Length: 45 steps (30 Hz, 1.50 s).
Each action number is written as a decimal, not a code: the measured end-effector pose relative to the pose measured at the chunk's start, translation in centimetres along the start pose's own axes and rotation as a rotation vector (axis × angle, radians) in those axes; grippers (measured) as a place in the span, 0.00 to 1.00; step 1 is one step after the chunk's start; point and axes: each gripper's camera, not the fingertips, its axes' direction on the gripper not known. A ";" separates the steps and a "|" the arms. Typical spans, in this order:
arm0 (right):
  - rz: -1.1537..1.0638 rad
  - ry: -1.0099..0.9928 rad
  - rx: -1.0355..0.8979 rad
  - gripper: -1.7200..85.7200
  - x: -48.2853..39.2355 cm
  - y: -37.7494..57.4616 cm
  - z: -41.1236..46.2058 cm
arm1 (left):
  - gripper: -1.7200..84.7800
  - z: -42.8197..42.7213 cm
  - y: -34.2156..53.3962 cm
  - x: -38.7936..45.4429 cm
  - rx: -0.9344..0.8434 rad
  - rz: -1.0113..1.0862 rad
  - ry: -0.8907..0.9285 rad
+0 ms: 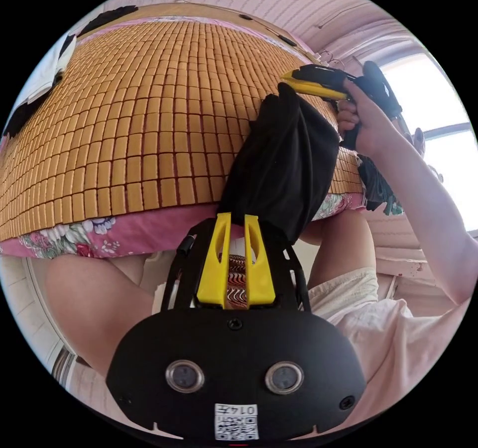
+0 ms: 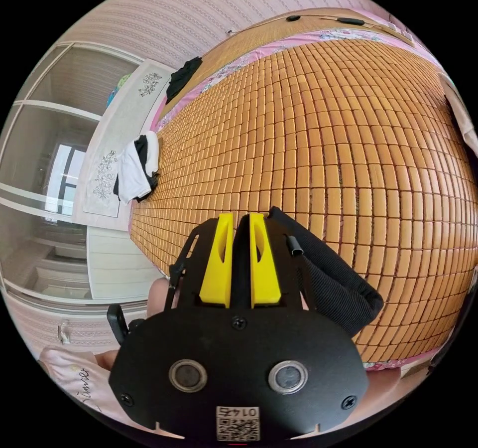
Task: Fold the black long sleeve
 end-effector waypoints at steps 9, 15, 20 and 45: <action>-0.435 0.279 -0.190 0.21 -5.6 -0.8 2.7 | 0.14 -2.4 -1.2 -1.4 0.028 0.073 0.042; -0.477 0.342 -0.401 0.21 -6.8 -1.4 9.5 | 0.15 1.0 -3.3 -0.6 -0.097 0.091 0.081; -0.655 0.501 -0.432 0.14 -11.6 -0.3 13.2 | 0.08 0.7 -3.5 -0.4 -0.084 0.095 0.036; -0.415 0.154 -0.035 0.05 -11.0 5.4 -0.2 | 0.01 -8.3 -0.6 0.6 0.132 0.269 0.018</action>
